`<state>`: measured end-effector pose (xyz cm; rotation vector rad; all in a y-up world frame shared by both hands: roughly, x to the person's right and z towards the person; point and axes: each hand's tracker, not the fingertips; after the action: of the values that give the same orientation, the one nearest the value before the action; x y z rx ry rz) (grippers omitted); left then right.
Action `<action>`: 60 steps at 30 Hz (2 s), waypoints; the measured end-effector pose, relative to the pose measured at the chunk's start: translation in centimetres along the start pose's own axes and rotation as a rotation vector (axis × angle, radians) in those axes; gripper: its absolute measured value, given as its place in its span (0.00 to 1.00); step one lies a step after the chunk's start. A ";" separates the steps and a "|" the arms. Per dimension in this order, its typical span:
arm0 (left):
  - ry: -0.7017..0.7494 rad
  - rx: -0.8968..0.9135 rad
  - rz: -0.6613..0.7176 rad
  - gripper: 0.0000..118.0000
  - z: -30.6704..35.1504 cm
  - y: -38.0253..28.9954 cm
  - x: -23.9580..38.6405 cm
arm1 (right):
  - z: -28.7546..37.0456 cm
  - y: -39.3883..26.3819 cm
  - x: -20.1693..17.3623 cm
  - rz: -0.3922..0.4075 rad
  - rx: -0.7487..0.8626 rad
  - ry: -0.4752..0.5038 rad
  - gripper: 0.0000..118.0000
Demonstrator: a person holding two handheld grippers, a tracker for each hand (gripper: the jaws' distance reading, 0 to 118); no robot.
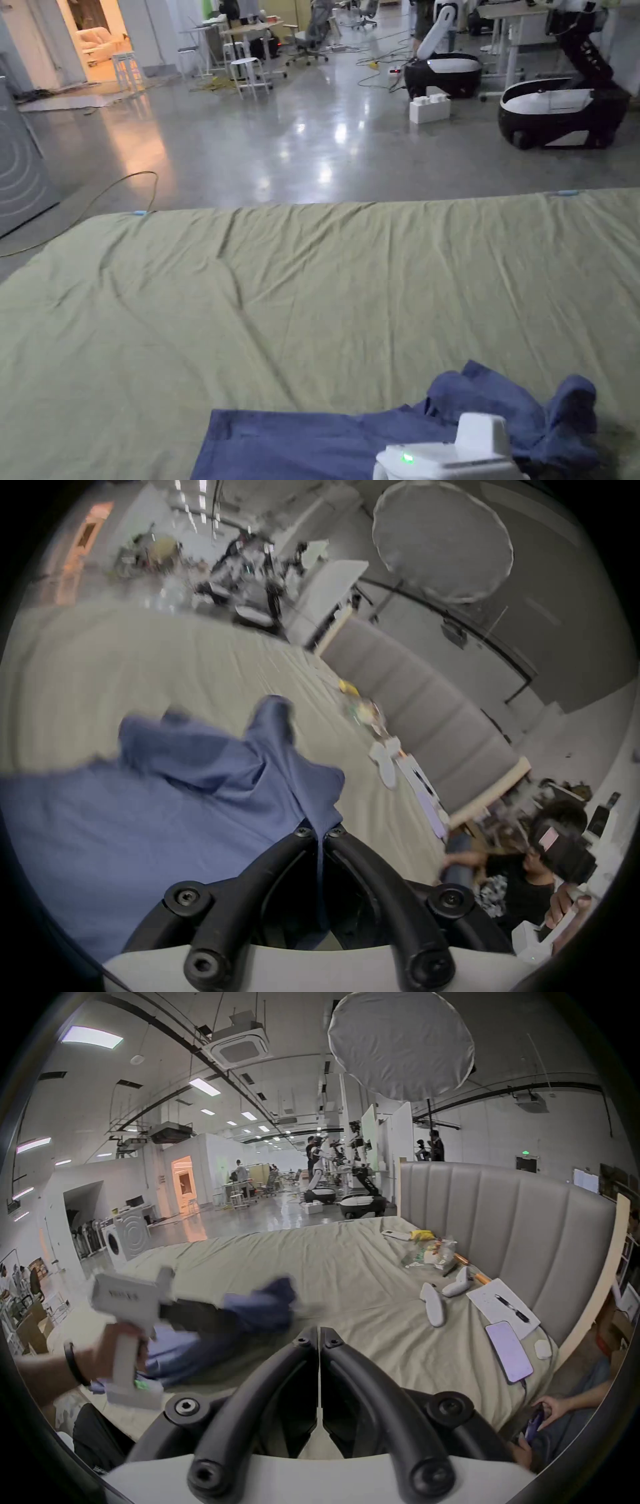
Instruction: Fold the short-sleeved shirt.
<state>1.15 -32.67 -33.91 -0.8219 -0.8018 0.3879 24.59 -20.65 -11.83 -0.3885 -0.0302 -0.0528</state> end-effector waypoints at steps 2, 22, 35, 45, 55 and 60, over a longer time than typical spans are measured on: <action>-0.010 -0.073 0.010 0.01 -2.4 -3.7 2.4 | 0.5 -0.4 0.6 -0.006 -0.014 -0.008 0.02; 0.516 0.514 -0.267 0.67 22.3 -0.7 5.7 | -2.3 0.7 -1.4 -0.015 0.088 0.134 0.02; 0.935 0.655 -0.472 0.01 35.0 -5.8 9.3 | -0.3 4.0 -4.4 0.065 0.264 0.175 0.02; 0.859 0.672 -0.391 0.00 35.1 -5.8 9.7 | 0.5 4.6 -4.9 0.097 0.292 0.183 0.02; 0.813 0.638 -0.365 0.00 34.3 -4.8 8.8 | 0.1 4.5 -5.3 0.094 0.283 0.198 0.02; 0.763 0.542 -0.268 0.00 32.4 -3.2 5.3 | -0.6 3.8 -4.9 0.077 0.244 0.203 0.02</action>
<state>-20.00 -15.43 -15.37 -0.2925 -0.0678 0.0237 19.95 -17.17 -13.96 -0.1383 0.1776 -0.0118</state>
